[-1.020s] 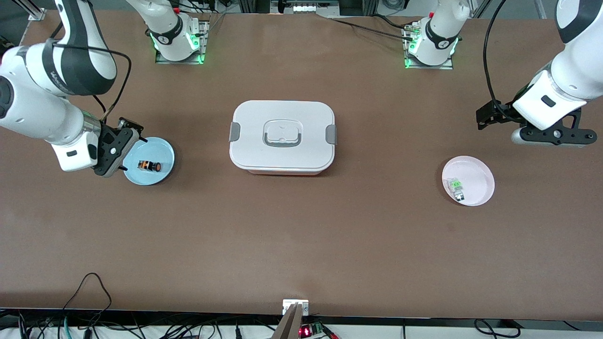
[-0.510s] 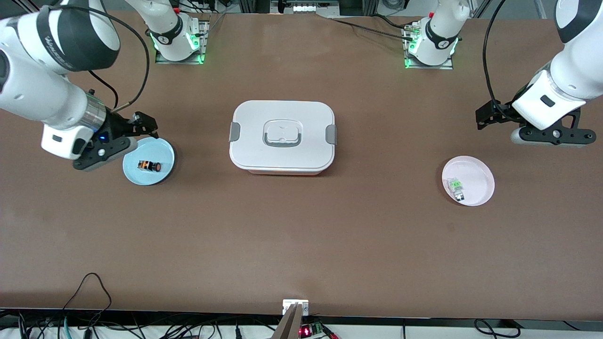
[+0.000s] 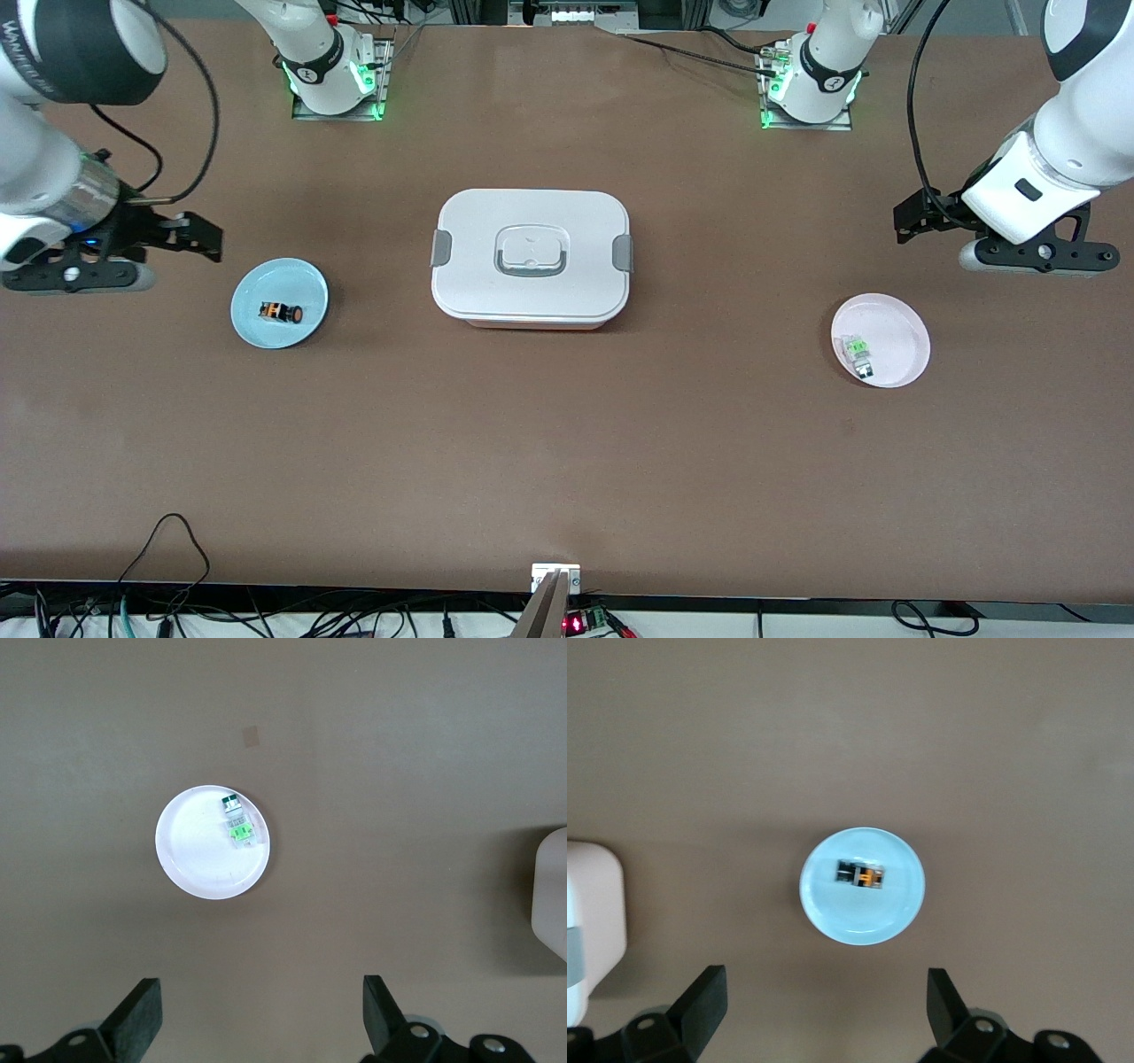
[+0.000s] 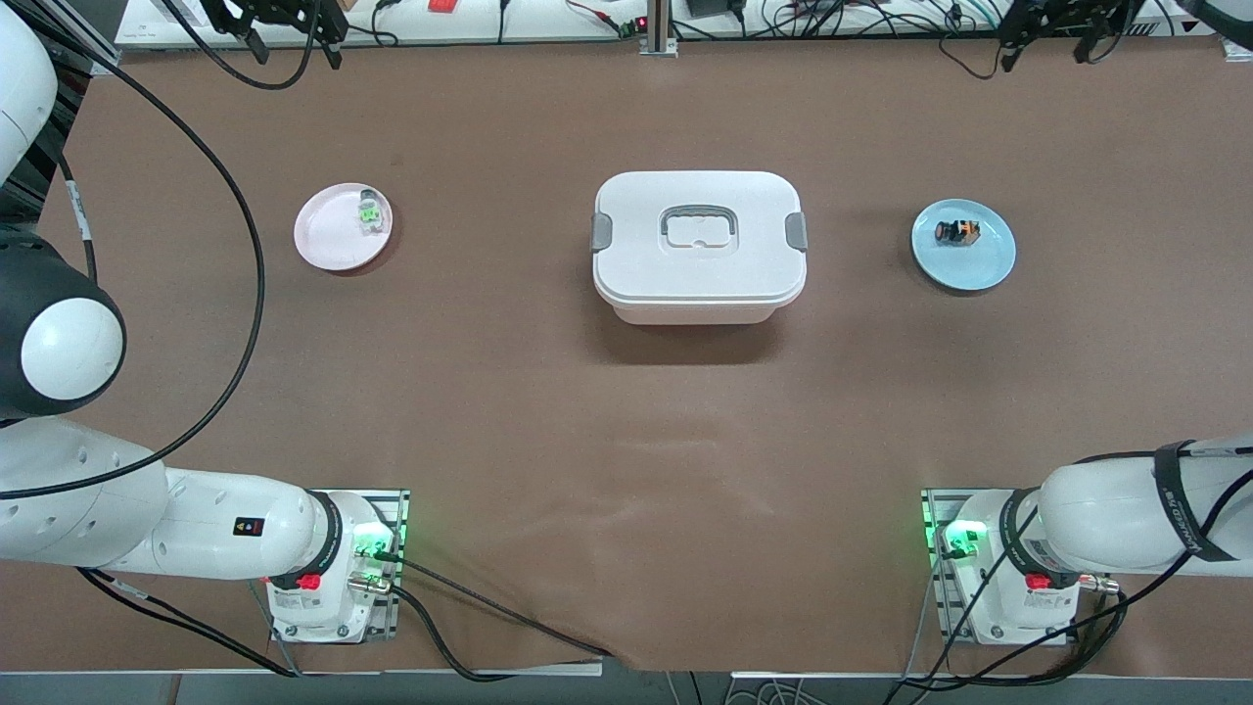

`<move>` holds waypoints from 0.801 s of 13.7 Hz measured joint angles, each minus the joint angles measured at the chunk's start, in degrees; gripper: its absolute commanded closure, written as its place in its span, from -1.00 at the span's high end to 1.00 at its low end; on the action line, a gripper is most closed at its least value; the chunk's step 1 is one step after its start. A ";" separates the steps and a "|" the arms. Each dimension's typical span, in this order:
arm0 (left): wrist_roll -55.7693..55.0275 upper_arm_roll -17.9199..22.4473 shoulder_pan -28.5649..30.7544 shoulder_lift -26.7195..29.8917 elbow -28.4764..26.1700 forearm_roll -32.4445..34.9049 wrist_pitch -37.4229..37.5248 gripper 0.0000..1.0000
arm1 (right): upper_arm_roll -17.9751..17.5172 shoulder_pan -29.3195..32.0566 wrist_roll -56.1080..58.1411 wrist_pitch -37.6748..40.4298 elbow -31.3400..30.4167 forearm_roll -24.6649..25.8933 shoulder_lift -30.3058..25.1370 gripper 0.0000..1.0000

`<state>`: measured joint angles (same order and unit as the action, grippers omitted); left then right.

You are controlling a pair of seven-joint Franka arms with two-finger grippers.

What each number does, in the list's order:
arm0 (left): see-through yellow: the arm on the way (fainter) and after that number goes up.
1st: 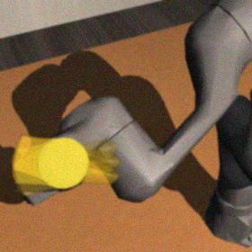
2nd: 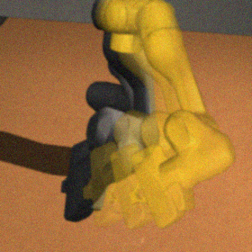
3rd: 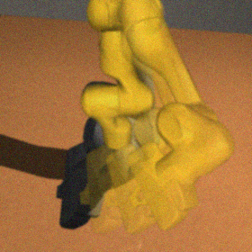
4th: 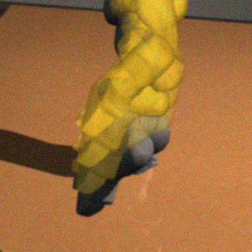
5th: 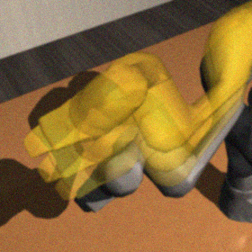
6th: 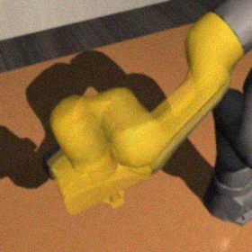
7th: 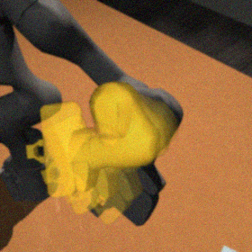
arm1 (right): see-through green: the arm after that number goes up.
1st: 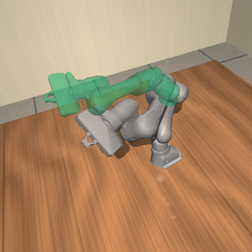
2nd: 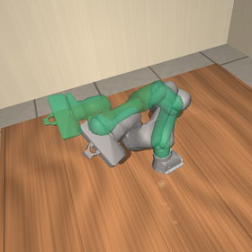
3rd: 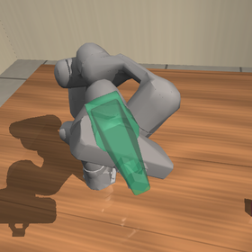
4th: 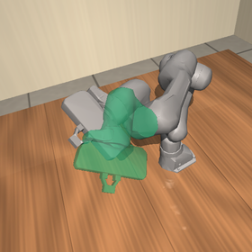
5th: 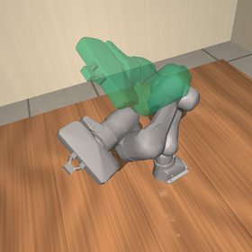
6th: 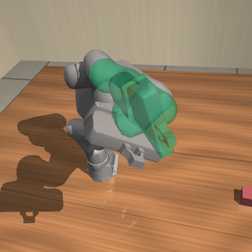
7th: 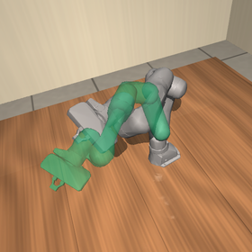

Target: Transfer orange switch to right arm and place

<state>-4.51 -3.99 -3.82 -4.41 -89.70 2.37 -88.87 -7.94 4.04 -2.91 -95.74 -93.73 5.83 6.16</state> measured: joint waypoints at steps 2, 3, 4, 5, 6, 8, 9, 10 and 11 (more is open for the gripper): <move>0.00 -0.03 -0.03 0.00 0.00 0.00 0.08 1.00 | 2.28 0.29 -0.04 -0.08 0.09 0.44 0.08 1.00; 0.00 -0.04 -0.03 0.00 0.00 0.00 0.11 1.00 | 3.12 0.32 -0.11 -0.10 0.10 0.55 0.09 1.00; 0.00 -0.05 -0.04 0.00 0.00 0.00 0.16 1.00 | 3.74 0.34 -0.14 -0.10 0.10 0.64 0.11 1.00; 0.00 -0.06 -0.04 0.00 0.00 0.00 0.20 1.00 | 4.09 0.35 -0.14 -0.10 0.10 0.70 0.14 1.00; 0.00 -0.06 -0.04 0.00 0.00 0.00 0.22 1.00 | 4.34 0.34 -0.14 -0.07 0.10 0.72 0.15 1.00; 0.00 -0.07 -0.04 0.00 0.00 0.00 0.24 1.00 | 5.12 0.33 0.81 -0.12 0.09 0.58 0.15 1.00; 0.00 -0.07 -0.04 0.00 0.01 0.00 0.25 1.00 | 5.62 0.34 1.65 -0.17 0.09 0.15 0.13 1.00; 0.00 -0.10 -0.04 0.00 0.02 0.00 0.25 1.00 | 5.90 0.34 2.11 -0.17 0.10 -0.34 0.05 1.00; 0.00 -0.12 -0.04 0.00 0.02 0.00 0.26 1.00 | 5.96 0.33 2.24 -0.17 0.12 -0.66 -0.11 1.00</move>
<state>-4.51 -4.11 -3.86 -4.41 -89.69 2.37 -88.61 -1.98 4.38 -0.67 -95.91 -93.61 5.16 6.05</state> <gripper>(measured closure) 0.000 0.000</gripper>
